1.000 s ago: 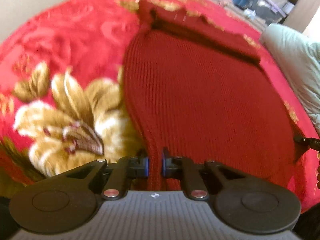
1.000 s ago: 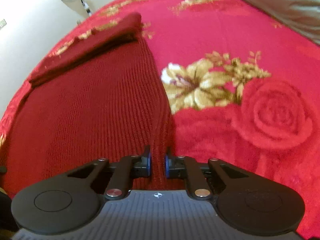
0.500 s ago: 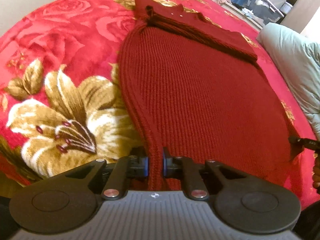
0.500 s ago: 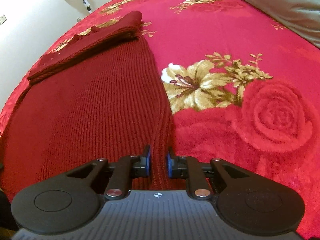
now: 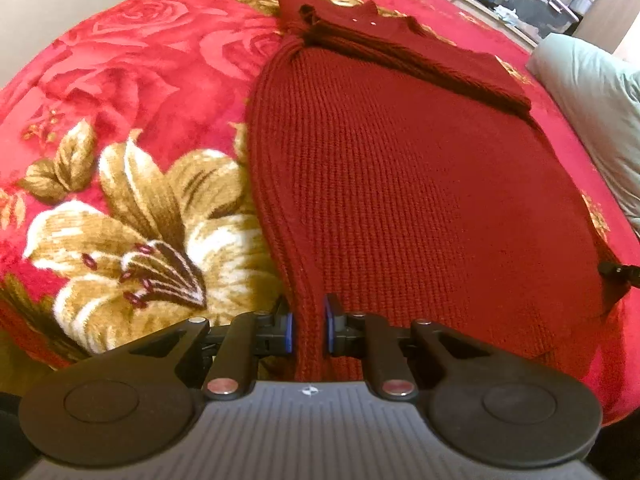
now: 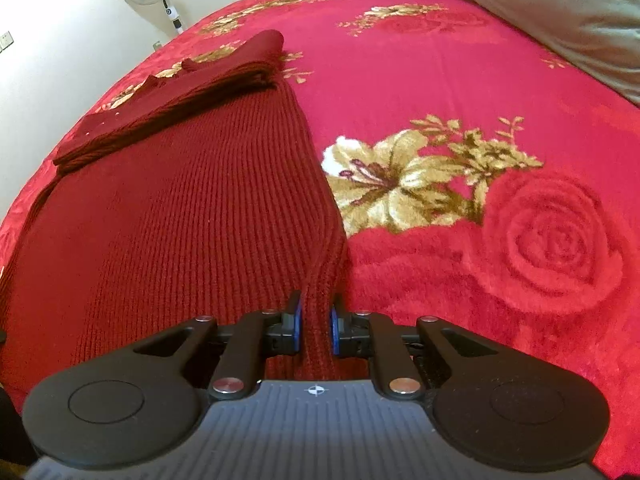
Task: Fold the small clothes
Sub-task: 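Lift the hem with both grippers and fold it toward the collar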
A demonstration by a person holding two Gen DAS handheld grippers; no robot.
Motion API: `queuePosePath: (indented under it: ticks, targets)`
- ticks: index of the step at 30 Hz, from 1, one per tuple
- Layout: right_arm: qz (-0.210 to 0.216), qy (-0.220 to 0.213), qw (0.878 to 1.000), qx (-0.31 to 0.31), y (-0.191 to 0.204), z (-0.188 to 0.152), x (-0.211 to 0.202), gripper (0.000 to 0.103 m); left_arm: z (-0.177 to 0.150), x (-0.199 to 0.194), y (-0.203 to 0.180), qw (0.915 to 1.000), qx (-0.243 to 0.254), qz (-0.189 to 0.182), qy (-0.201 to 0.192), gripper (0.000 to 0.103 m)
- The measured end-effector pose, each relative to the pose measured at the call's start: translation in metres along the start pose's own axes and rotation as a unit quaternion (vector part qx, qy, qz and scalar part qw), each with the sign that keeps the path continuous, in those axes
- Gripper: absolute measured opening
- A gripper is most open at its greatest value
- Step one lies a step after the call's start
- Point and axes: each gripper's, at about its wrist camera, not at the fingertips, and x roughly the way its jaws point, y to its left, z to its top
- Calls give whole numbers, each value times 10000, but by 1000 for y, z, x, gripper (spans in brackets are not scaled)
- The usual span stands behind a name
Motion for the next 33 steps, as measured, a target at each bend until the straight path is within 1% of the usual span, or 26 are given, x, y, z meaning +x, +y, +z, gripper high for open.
queuePosePath:
  ticks: [3, 5, 7, 9, 12, 14, 17, 20, 23, 25, 26, 27, 29, 30, 31, 32, 33]
  targets:
    - [57, -148, 9999, 22, 1, 2, -6, 12, 0, -8, -3, 9996, 109, 126, -237, 13]
    - [172, -335, 9993, 58, 2, 5, -14, 12, 0, -17, -10, 9984, 301, 180, -446, 11]
    - [395, -588, 9974, 155, 3, 9, -28, 12, 0, -32, -18, 9965, 451, 190, -679, 11]
    - [694, -865, 9935, 247, 4, 15, -46, 11, 2, -54, -25, 9938, 545, 87, -965, 10]
    - [1041, -1245, 9861, 353, 5, 25, -78, 10, 9, -95, -31, 9861, 716, -163, -1490, 10]
    - [1216, -1413, 9816, 420, 5, 31, -95, 10, 17, -118, -27, 9823, 736, -299, -1696, 9]
    - [1395, -1589, 9762, 491, 4, 34, -114, 10, 26, -149, -15, 9794, 648, -499, -1846, 9]
    - [1713, -1776, 9678, 496, 3, 29, -140, 9, 27, -193, -10, 9739, 661, -519, -2107, 9]
    - [2149, -2027, 9532, 649, -2, 12, -173, 9, 20, -239, -13, 9693, 925, -661, -2179, 9]
    - [2423, -2185, 9422, 761, -5, -1, -193, 9, 15, -257, -14, 9676, 984, -764, -2196, 9]
    - [2500, -2256, 9381, 813, -8, -5, -199, 9, 13, -261, -10, 9678, 946, -844, -2176, 9]
    - [2547, -2312, 9347, 898, -11, -8, -202, 9, 14, -260, -6, 9698, 824, -887, -2119, 9]
    - [2599, -2263, 9312, 1185, -19, -3, -196, 9, 20, -246, 6, 9751, 509, -877, -1974, 9]
    - [2573, -2210, 9325, 1242, -22, 2, -187, 9, 25, -233, 11, 9774, 397, -835, -1901, 9]
    - [2442, -2174, 9370, 1229, -22, 10, -177, 9, 34, -217, 17, 9802, 247, -809, -1791, 9]
    - [2279, -2061, 9432, 1262, -21, 20, -165, 9, 44, -199, 23, 9822, 92, -784, -1703, 9]
    - [2160, -1855, 9492, 1342, -22, 32, -149, 9, 53, -185, 30, 9835, 2, -751, -1648, 9]
